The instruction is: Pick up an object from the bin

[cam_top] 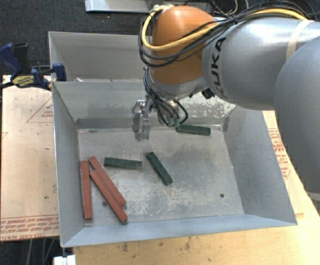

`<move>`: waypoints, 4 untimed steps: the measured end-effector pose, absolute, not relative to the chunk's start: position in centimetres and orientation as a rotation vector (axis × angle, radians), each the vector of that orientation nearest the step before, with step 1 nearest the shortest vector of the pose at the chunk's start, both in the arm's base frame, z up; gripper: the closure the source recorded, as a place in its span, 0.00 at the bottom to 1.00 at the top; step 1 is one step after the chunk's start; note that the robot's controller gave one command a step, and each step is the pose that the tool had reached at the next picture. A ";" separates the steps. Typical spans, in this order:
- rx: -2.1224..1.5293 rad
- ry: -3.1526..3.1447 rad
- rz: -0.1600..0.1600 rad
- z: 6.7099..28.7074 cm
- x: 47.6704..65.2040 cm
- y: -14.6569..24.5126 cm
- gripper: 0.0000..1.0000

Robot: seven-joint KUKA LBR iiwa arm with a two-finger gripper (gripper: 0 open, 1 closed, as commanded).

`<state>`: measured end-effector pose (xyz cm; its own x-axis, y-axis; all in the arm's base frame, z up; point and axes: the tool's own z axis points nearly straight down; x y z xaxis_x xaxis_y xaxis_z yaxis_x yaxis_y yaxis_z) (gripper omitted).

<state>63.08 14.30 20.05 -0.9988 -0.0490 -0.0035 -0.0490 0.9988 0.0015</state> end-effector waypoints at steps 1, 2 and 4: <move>-0.077 3.137 0.002 20.0 63.1 14.3 0.00; -0.077 3.137 0.002 20.0 63.1 14.3 0.00; -0.073 3.142 0.003 10.9 53.2 9.1 0.00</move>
Offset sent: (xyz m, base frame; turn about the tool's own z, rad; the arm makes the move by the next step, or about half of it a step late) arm 0.0000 0.0000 0.0000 0.0000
